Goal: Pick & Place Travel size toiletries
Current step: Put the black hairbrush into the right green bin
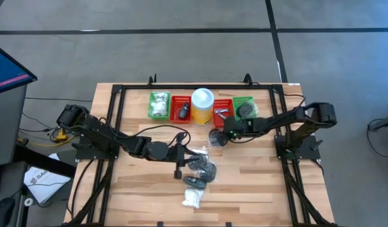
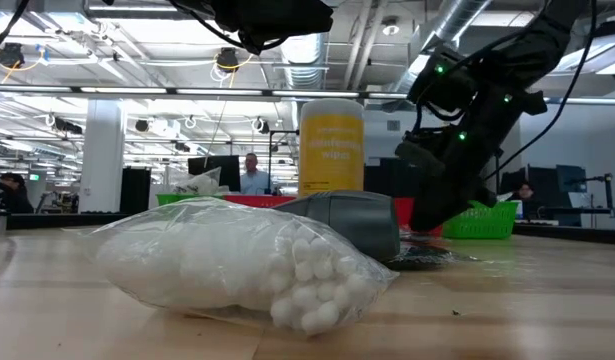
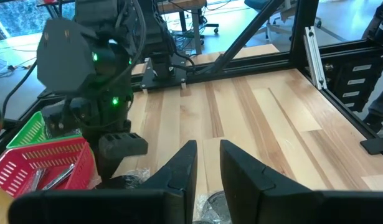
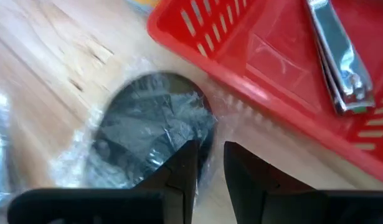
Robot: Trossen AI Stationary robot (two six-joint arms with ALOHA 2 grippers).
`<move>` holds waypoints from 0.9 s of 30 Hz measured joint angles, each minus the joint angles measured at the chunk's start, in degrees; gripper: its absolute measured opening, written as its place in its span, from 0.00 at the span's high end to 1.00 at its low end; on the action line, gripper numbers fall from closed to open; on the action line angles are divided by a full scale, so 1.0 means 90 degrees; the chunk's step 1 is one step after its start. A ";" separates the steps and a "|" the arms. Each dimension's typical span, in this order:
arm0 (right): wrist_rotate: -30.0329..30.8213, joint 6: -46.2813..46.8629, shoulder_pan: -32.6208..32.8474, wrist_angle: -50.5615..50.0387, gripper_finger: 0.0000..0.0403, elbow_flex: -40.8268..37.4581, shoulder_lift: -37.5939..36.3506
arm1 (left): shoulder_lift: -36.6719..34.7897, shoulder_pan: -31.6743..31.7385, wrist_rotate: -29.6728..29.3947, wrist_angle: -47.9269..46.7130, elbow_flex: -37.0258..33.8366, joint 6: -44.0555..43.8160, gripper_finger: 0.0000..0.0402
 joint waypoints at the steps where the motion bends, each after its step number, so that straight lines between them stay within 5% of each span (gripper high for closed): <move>1: 0.0000 0.0000 0.0000 -0.0018 0.82 -0.0006 0.0058 | 0.0000 -0.0001 -0.0001 -0.0001 0.0000 0.0000 0.85; 12: -0.0311 -0.0260 -0.0002 0.0853 0.82 0.0035 0.0755 | 0.0000 -0.0001 -0.0007 0.0002 0.0002 -0.0002 0.85; 18: -0.0363 -0.0443 0.0014 0.0766 0.97 0.0018 0.0712 | 0.0000 -0.0001 -0.0012 0.0000 0.0002 -0.0002 0.85; 27: -0.0452 -0.0721 0.0197 0.0695 1.00 0.0263 0.0734 | 0.0000 0.0001 -0.0036 0.0002 0.0002 -0.0002 0.85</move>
